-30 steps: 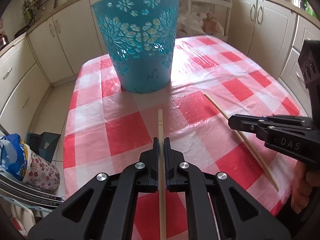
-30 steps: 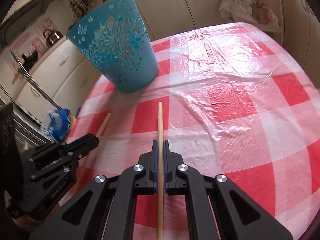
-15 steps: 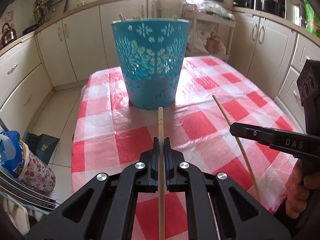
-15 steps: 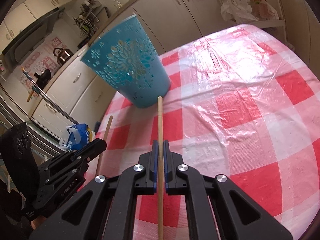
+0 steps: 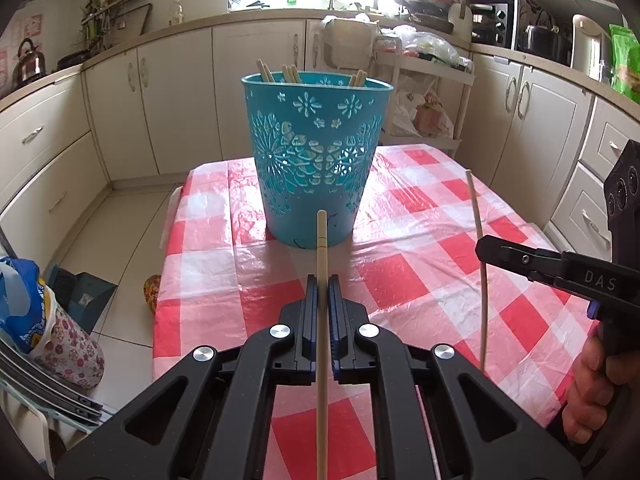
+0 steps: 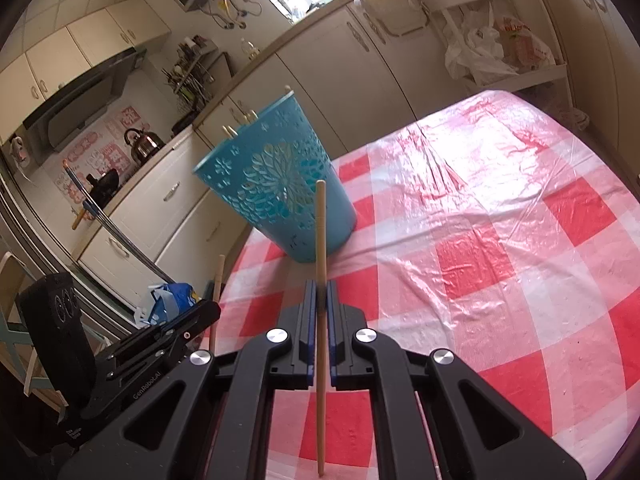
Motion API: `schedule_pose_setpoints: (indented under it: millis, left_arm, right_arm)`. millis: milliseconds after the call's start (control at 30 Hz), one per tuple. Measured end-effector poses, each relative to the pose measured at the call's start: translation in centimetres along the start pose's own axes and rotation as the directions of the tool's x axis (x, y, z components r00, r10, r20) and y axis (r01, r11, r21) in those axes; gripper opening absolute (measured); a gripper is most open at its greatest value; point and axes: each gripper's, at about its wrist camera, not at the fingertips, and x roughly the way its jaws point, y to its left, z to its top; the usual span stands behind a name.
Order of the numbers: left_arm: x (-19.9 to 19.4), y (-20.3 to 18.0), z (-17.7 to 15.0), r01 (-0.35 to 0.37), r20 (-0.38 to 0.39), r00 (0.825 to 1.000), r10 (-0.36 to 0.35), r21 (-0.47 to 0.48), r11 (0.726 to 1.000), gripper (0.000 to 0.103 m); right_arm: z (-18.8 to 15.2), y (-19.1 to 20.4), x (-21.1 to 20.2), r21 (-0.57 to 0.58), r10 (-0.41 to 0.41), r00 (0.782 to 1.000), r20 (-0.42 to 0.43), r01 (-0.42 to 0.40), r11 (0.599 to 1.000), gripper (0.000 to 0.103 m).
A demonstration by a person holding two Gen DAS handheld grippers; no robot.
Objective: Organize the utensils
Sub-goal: 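Lift both chopsticks over the teal bin and open both grippers to drop them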
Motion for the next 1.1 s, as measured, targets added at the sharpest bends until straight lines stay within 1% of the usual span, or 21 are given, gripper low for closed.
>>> schedule_pose_setpoints:
  millis: [167, 300, 600, 767, 1100]
  left_arm:
    - [-0.8, 0.1, 0.4, 0.008, 0.037, 0.999, -0.007, -0.01, 1.0, 0.005]
    - [-1.3, 0.0, 0.6, 0.012, 0.059, 0.998, -0.011, -0.016, 1.0, 0.005]
    - [-2.6, 0.2, 1.3, 0.024, 0.115, 0.993, -0.019, -0.043, 0.999, 0.005]
    - [-3.3, 0.3, 1.8, 0.023, 0.144, 0.989, -0.015, -0.052, 0.998, 0.005]
    - [-4.2, 0.4, 2.1, 0.026, 0.171, 0.985, -0.015, -0.06, 0.998, 0.005]
  right_arm:
    - [0.3, 0.4, -0.9, -0.016, 0.009, 0.999, 0.046, -0.009, 1.0, 0.006]
    - [0.5, 1.1, -1.6, -0.051, 0.01, 0.996, 0.087, -0.005, 0.999, 0.006]
    - [0.8, 3.3, -3.4, -0.139, -0.006, 0.983, 0.181, 0.032, 0.99, 0.006]
    - [0.8, 4.0, -3.8, -0.169, -0.016, 0.979, 0.205, 0.051, 0.984, 0.006]
    - [1.0, 4.7, -4.6, -0.185, -0.004, 0.974, 0.227, 0.047, 0.982, 0.006]
